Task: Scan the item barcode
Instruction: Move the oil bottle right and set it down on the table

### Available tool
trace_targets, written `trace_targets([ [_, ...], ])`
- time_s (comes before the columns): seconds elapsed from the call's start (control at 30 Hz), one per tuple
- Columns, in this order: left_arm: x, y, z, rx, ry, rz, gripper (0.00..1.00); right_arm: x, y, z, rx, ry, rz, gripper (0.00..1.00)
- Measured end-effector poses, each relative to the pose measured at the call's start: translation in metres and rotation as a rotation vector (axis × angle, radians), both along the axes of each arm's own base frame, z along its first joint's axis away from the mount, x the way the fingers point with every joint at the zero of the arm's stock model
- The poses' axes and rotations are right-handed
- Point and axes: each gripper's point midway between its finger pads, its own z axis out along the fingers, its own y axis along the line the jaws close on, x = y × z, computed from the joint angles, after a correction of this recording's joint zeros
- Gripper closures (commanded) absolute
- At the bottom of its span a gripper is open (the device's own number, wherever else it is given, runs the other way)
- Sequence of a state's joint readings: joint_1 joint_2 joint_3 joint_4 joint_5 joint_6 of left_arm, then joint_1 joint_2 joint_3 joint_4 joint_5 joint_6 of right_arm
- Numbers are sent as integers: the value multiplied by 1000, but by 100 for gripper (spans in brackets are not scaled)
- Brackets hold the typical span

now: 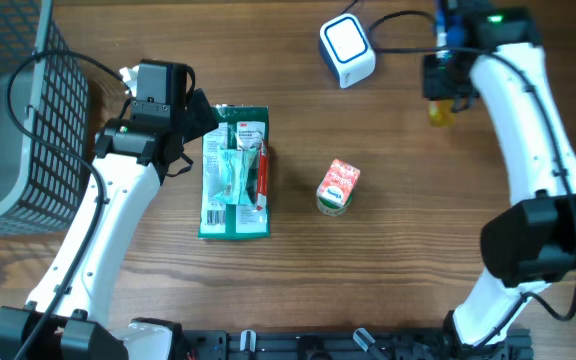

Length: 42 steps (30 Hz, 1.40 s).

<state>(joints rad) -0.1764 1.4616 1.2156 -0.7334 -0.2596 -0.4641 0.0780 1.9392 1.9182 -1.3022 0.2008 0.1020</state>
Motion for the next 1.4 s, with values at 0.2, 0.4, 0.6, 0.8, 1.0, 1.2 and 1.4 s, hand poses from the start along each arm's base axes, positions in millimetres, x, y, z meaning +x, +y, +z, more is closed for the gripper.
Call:
trace_targets([
  [0.2,0,0,0,0,0,0,0,-7,-30,-17,81,26,-137,93],
  [0.4,0,0,0,0,0,0,0,-14,-36,-50,95,60,-205,93],
  [0.6,0,0,0,0,0,0,0,-27,-38,-70,88,105,-243,81],
  [0.8,0,0,0,0,0,0,0,-34,-37,-81,87,133,-255,79],
  [1.0,0,0,0,0,0,0,0,-43,-35,-81,94,172,-238,50],
  [1.2,0,0,0,0,0,0,0,-47,-33,-82,102,196,-214,7],
  [1.4,0,0,0,0,0,0,0,-50,-32,-82,101,210,-206,5],
])
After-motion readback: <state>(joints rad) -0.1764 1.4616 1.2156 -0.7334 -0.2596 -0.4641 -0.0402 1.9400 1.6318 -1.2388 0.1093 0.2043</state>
